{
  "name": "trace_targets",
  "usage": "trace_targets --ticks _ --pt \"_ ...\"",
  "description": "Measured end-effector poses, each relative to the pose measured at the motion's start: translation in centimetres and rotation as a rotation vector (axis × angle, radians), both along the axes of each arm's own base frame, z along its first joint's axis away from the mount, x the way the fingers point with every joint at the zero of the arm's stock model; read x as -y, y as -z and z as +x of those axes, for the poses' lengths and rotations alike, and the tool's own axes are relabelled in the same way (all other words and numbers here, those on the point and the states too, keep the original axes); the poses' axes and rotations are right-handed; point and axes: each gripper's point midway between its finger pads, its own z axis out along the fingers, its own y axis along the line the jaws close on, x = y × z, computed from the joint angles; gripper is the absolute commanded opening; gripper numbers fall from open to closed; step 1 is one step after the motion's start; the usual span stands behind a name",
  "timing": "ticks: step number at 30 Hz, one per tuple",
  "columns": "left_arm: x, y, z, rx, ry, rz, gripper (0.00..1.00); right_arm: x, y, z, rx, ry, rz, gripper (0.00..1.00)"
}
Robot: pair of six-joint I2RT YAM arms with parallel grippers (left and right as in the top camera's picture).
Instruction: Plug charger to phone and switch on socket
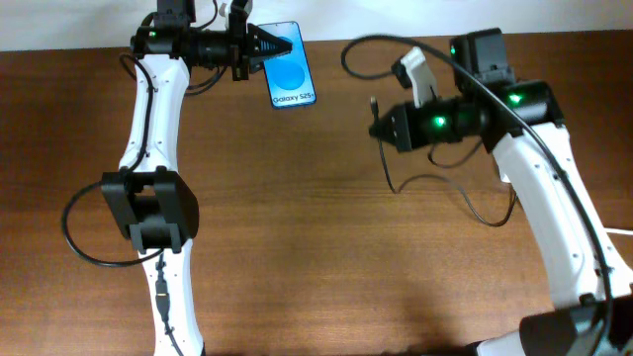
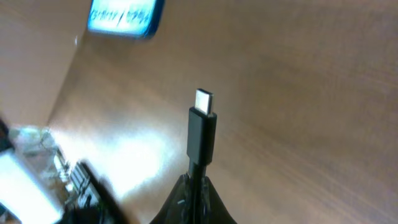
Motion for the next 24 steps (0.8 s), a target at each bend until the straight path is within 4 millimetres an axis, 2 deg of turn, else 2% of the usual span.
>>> trace_targets --ticks 4,6,8,13,15,19,24 --pt "0.6 0.0 -0.2 0.017 0.013 0.001 0.00 -0.2 -1.3 -3.7 -0.018 -0.124 0.060 0.04" --pt "1.4 0.0 -0.5 0.029 0.031 0.001 0.00 -0.8 -1.7 -4.6 -0.009 -0.178 0.106 0.04" --pt "1.9 0.0 -0.7 0.033 0.042 0.000 0.00 -1.6 -1.6 -4.0 0.051 -0.209 0.177 0.04" --pt "2.4 -0.1 -1.0 0.038 0.055 -0.003 0.00 -3.6 2.3 -1.0 0.055 -0.142 0.368 0.04" --pt "2.8 -0.1 -1.2 0.039 0.063 -0.005 0.00 -5.0 2.4 -0.5 0.045 -0.119 0.421 0.04" --pt "4.3 -0.1 -1.8 0.040 0.092 -0.005 0.00 -7.2 2.2 -1.3 -0.046 -0.103 0.463 0.04" --pt "4.6 -0.2 -1.8 0.067 0.099 -0.006 0.00 -7.4 2.3 -1.4 -0.097 -0.076 0.470 0.04"
